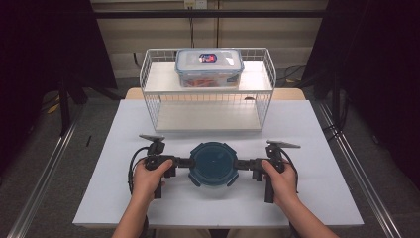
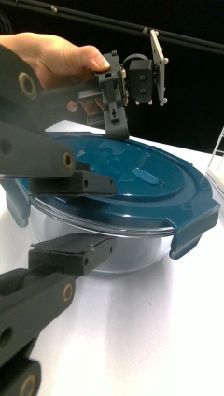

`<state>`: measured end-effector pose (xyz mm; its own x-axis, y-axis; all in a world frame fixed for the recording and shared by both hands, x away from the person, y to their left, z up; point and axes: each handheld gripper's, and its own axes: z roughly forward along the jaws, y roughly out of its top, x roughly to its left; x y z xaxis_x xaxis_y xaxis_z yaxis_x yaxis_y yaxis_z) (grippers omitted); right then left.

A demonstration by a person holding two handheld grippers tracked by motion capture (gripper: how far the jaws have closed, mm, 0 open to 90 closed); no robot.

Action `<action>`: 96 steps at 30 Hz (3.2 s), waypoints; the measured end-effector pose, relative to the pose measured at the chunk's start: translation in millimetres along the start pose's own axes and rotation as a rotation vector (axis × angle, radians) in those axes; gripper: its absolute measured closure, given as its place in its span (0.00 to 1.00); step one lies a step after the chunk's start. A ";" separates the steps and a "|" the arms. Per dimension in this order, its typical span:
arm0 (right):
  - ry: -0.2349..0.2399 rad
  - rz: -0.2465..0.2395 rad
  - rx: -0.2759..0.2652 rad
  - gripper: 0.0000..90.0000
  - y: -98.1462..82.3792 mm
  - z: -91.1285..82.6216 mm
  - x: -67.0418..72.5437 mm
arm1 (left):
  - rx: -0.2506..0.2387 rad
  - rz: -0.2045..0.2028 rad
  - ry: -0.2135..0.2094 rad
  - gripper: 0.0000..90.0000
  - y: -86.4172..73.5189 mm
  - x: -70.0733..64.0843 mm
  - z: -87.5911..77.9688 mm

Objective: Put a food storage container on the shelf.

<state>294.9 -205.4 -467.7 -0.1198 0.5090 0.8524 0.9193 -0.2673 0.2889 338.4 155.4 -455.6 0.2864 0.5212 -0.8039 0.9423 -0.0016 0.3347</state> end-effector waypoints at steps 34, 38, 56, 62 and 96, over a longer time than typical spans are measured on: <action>0.091 -0.073 -0.070 0.85 33.6 -45.4 69.0 | -0.061 0.058 0.013 0.84 43.1 -84.4 -46.2; 0.097 -0.104 -0.089 0.85 45.9 -55.1 88.4 | -0.072 0.079 0.008 0.84 57.1 -103.6 -56.3; 0.111 -0.197 -0.141 0.85 137.1 -83.0 195.9 | -0.132 0.127 -0.010 0.84 154.4 -182.6 -114.8; 0.118 -0.166 -0.176 0.85 175.3 -80.4 212.7 | -0.128 0.085 -0.025 0.84 199.0 -186.7 -117.7; 0.106 -0.050 -0.320 0.51 252.4 -45.1 172.4 | -0.222 0.050 0.094 0.39 263.5 -153.6 -94.1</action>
<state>489.4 -222.1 -228.2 -0.2161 0.4444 0.8694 0.7487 -0.4961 0.4397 526.4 155.2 -197.7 0.3044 0.6024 -0.7379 0.8633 0.1529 0.4810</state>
